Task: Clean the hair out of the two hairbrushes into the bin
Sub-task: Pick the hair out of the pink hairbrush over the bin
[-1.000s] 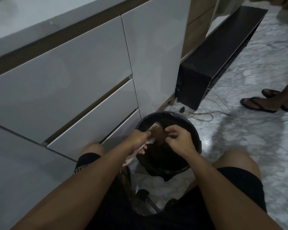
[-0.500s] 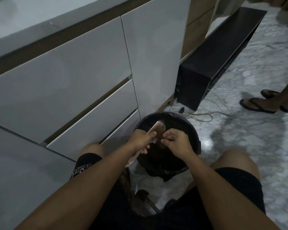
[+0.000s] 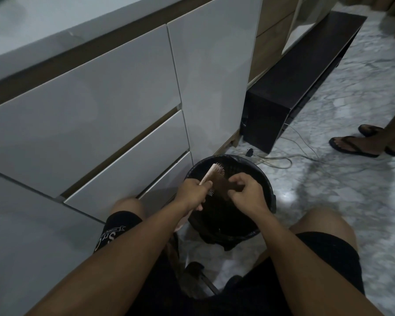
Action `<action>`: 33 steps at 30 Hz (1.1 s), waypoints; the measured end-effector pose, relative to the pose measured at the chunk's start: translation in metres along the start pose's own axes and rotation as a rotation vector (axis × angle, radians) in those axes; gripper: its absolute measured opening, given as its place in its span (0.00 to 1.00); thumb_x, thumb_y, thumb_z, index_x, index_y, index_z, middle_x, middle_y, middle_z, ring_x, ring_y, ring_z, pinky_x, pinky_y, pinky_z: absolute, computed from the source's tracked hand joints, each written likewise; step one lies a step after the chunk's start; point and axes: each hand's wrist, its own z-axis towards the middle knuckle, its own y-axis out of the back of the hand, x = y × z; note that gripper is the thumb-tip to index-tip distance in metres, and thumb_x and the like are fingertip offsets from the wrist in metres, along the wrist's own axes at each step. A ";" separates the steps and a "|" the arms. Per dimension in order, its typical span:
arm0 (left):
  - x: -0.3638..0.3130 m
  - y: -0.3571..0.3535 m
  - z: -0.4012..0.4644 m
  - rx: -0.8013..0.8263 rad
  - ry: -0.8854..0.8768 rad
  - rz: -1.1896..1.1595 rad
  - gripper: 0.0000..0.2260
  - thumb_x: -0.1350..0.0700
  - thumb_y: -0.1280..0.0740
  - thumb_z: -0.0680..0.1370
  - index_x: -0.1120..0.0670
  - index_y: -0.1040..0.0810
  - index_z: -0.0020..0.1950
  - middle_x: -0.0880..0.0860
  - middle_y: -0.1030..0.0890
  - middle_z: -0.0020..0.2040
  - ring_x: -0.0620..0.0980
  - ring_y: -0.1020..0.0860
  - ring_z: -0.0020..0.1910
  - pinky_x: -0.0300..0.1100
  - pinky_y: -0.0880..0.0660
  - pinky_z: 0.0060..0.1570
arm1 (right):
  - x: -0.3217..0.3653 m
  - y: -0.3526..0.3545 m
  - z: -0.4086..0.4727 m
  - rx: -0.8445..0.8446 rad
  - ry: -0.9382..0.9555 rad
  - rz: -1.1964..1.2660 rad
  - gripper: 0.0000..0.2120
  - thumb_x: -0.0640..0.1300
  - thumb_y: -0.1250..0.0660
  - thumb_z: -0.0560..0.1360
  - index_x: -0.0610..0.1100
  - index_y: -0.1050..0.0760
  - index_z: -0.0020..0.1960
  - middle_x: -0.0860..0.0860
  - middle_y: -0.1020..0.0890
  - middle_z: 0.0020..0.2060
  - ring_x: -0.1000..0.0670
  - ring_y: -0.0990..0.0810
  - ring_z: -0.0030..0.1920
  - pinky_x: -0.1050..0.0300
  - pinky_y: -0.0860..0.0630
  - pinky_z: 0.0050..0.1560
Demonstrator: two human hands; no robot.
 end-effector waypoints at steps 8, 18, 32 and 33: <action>-0.005 -0.002 -0.003 0.030 -0.028 -0.007 0.16 0.46 0.35 0.78 0.56 0.24 0.36 0.55 0.23 0.29 0.50 0.27 0.19 0.36 0.33 0.20 | 0.004 -0.007 -0.007 0.135 -0.023 0.137 0.22 0.46 0.23 0.67 0.48 0.29 0.55 0.53 0.19 0.48 0.54 0.20 0.49 0.64 0.27 0.47; 0.000 0.003 -0.003 -0.018 -0.063 0.151 0.18 0.46 0.36 0.79 0.60 0.20 0.45 0.55 0.20 0.33 0.48 0.25 0.21 0.37 0.31 0.26 | 0.002 0.000 -0.002 -0.076 -0.047 -0.039 0.07 0.42 0.29 0.73 0.49 0.25 0.39 0.55 0.20 0.36 0.57 0.22 0.39 0.62 0.29 0.39; -0.010 0.002 -0.005 0.082 -0.009 0.086 0.11 0.54 0.38 0.77 0.60 0.22 0.40 0.57 0.21 0.33 0.50 0.25 0.21 0.38 0.30 0.26 | 0.007 -0.004 -0.006 0.064 0.052 0.105 0.10 0.42 0.25 0.71 0.47 0.22 0.51 0.54 0.16 0.43 0.58 0.18 0.46 0.60 0.21 0.49; -0.009 0.001 -0.004 0.075 -0.008 0.083 0.11 0.54 0.38 0.77 0.60 0.22 0.40 0.57 0.21 0.33 0.50 0.24 0.21 0.38 0.30 0.26 | 0.007 -0.005 -0.005 0.042 0.048 0.066 0.06 0.42 0.26 0.71 0.46 0.21 0.48 0.53 0.16 0.42 0.57 0.18 0.45 0.57 0.20 0.50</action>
